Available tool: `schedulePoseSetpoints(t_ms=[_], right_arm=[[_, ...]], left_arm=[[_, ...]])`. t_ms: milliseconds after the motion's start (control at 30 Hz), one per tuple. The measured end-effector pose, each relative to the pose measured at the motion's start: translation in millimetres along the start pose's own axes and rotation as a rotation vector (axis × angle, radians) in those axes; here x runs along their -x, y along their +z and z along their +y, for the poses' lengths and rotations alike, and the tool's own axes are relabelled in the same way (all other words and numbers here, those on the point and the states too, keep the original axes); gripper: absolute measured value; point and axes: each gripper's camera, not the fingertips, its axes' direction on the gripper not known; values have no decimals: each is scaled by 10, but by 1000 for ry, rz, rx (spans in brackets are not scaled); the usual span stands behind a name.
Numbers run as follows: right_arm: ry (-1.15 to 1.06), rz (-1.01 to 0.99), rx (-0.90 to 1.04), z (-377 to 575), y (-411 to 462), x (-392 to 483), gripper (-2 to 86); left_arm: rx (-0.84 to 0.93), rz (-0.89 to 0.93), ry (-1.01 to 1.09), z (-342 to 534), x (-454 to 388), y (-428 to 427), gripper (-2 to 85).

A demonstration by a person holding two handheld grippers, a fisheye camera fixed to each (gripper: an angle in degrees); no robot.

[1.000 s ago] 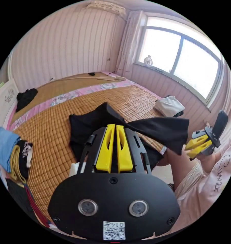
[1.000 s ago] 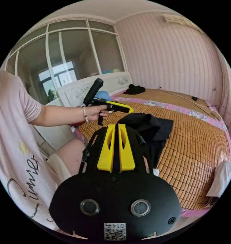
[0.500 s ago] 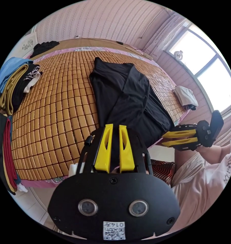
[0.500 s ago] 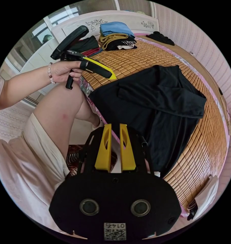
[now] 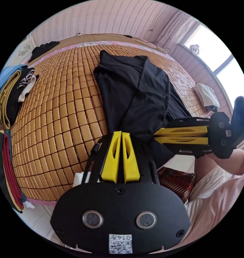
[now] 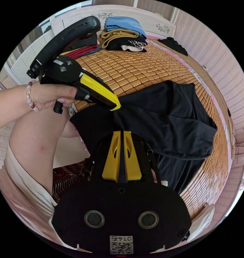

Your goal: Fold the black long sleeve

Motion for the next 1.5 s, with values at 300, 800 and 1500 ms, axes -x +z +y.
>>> schedulePoseSetpoints(t_ms=[300, 800, 1500], right_arm=[[-44, -162, -39, 222, -224, -196, 28], [198, 46, -85, 682, -811, -2286, 122], [605, 62, -141, 217, -171, -4532, 2]], left_arm=[[-15, 50, 42, 252, 8, -295, -9], [-79, -45, 90, -369, 718, -675, 9], [-83, 44, -201, -3252, 1600, 711, 22]])
